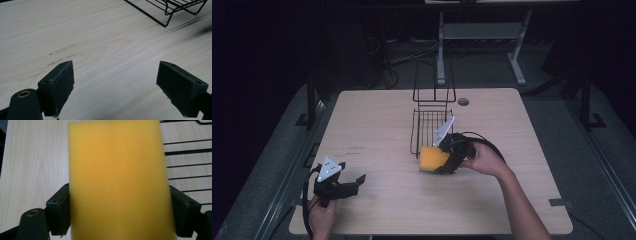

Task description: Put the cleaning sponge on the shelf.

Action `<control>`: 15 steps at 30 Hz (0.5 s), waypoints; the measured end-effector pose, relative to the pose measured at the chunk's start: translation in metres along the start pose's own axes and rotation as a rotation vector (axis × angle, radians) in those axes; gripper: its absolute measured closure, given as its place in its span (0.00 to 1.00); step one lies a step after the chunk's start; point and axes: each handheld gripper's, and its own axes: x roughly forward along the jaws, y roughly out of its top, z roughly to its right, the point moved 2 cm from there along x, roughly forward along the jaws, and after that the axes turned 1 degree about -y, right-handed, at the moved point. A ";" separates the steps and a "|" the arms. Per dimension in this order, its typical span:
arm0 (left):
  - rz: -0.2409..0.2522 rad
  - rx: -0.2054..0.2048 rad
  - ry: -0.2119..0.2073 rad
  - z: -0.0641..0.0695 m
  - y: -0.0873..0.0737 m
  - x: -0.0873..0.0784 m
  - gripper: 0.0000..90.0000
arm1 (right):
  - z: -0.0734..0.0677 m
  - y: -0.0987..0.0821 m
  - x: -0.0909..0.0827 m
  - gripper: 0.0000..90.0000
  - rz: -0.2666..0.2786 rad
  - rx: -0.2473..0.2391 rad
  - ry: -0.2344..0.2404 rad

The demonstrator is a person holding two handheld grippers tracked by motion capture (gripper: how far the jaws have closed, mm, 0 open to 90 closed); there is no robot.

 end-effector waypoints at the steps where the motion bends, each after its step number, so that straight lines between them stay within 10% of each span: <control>1: 0.000 0.001 -0.001 0.000 0.000 0.000 0.16 | 0.001 0.001 0.000 0.22 -0.002 -0.006 -0.001; 15: -0.002 0.001 -0.006 0.001 0.000 0.001 0.16 | 0.016 0.003 0.010 0.22 -0.003 0.014 0.018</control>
